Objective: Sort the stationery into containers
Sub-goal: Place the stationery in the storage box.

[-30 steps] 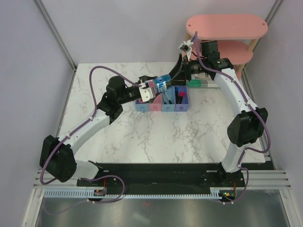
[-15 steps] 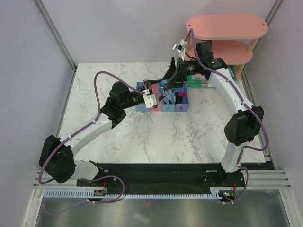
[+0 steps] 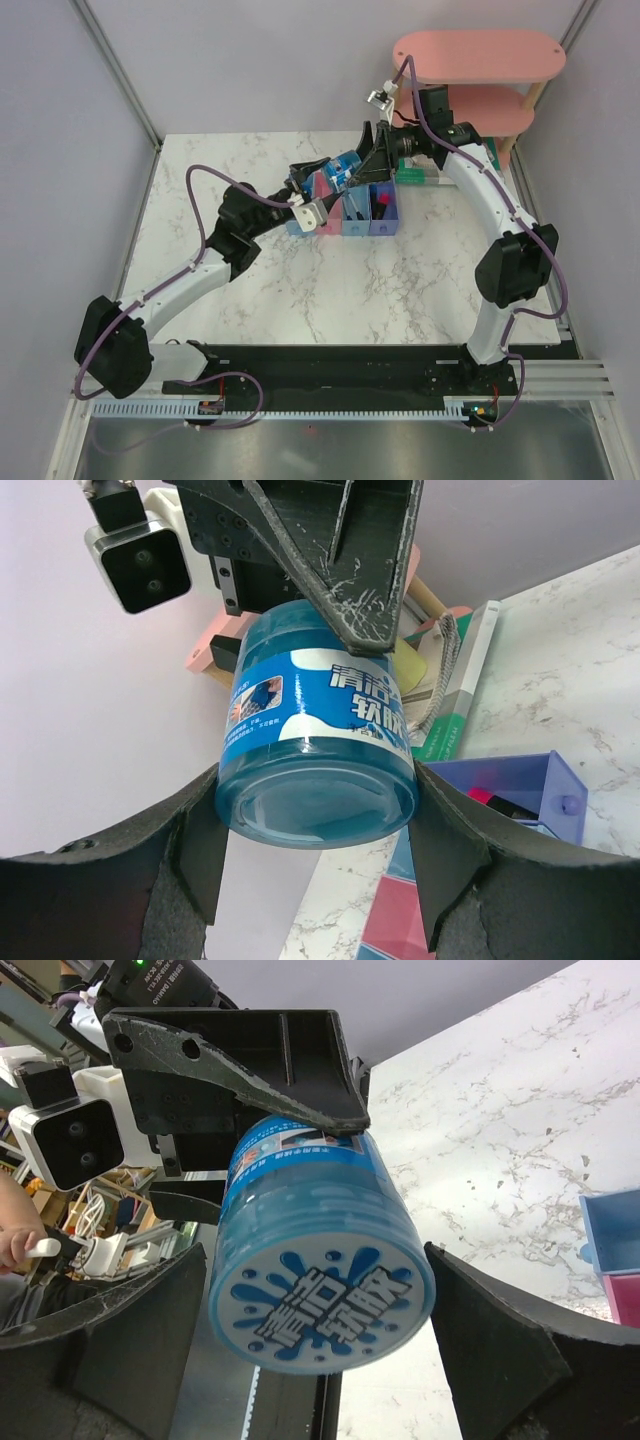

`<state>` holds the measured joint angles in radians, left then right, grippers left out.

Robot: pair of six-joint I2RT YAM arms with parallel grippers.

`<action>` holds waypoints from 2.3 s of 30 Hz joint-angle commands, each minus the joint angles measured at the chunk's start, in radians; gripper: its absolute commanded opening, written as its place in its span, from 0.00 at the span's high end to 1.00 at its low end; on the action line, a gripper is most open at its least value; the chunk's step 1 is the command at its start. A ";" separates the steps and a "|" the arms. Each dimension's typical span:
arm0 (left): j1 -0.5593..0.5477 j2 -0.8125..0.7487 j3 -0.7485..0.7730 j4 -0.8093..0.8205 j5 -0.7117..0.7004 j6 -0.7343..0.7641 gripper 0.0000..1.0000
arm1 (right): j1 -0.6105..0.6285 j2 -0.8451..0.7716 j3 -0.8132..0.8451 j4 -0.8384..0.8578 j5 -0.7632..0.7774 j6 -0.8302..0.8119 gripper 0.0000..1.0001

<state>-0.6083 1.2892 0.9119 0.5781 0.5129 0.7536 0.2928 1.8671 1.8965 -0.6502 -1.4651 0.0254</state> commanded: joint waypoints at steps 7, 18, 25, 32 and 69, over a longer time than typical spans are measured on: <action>0.001 -0.064 -0.065 0.143 -0.017 0.039 0.98 | -0.023 -0.032 0.067 0.032 -0.066 0.045 0.12; 0.001 -0.033 -0.050 0.154 -0.011 0.065 0.98 | -0.012 -0.089 0.007 0.027 -0.066 0.019 0.41; 0.001 0.025 -0.013 -0.055 -0.021 0.239 0.98 | -0.007 -0.141 -0.007 0.072 -0.064 0.054 0.65; 0.001 0.079 0.137 -0.363 0.013 0.254 0.23 | -0.007 -0.177 -0.051 0.129 -0.063 0.100 0.87; 0.375 0.004 0.532 -1.446 -0.103 -0.148 0.00 | 0.180 0.119 0.163 -0.029 1.190 -0.487 1.00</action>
<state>-0.2943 1.2697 1.3930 -0.7639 0.3950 0.7231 0.4461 1.9419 1.9343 -0.6891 -0.4557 -0.3481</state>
